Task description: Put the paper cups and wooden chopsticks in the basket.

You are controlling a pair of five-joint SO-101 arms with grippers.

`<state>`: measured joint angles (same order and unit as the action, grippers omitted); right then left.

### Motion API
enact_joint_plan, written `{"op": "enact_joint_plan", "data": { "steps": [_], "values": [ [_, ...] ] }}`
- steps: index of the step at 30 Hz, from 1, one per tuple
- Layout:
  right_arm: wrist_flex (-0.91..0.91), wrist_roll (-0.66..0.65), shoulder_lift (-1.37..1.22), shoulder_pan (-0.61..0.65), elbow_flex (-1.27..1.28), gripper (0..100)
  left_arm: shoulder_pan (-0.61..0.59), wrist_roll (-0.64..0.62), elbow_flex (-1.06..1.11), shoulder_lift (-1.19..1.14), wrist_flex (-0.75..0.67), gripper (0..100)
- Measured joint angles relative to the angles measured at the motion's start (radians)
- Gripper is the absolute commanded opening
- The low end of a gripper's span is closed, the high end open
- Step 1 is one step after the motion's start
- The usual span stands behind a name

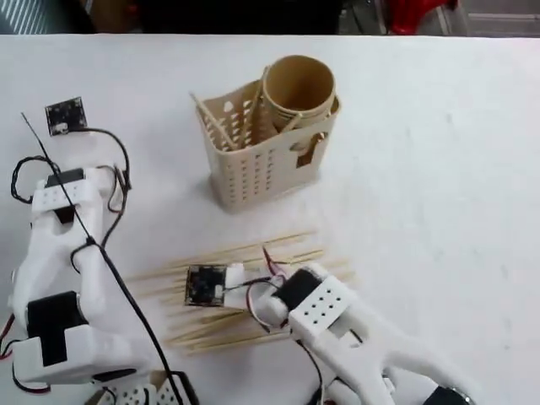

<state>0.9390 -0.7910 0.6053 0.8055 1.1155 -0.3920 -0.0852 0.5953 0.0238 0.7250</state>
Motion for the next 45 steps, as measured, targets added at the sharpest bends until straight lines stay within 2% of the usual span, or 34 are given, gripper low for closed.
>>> {"op": "enact_joint_plan", "data": {
  "steps": [3, 7, 10, 17, 21, 28, 37, 45],
  "values": [
    [-0.028, 0.003, 0.0, -0.02, 0.0, 6.3, 0.0, 0.0, 0.0, 0.0, 0.0, 17],
    [-0.025, 0.003, 0.0, -0.015, 0.002, 11.5, 0.0, 0.0, 0.0, 0.0, 0.0, 17],
    [0.061, -0.043, 0.0, -0.017, 0.003, 16.6, 0.0, 0.0, 0.0, 0.0, 0.0, 17],
    [0.092, -0.046, -0.017, 0.005, 0.003, 16.3, 0.0, 0.0, 0.0, 0.0, 0.0, 17],
    [0.021, -0.041, -0.115, 0.005, 0.002, 16.2, 0.0, 0.0, 0.0, 0.0, 0.0, 17],
    [-0.057, -0.04, -0.239, -0.057, -0.051, 4.6, 0.0, 0.0, 0.0, 0.0, 0.0, 17],
    [-0.058, -0.035, -0.242, -0.137, -0.086, 4.2, 0.002, 0.0, 0.0, 0.0, 0.0, 17],
    [-0.014, 0.051, -0.244, -0.17, -0.163, 4.0, 0.005, 0.0, 0.0, 0.0, 0.0, 17]
  ]
}}
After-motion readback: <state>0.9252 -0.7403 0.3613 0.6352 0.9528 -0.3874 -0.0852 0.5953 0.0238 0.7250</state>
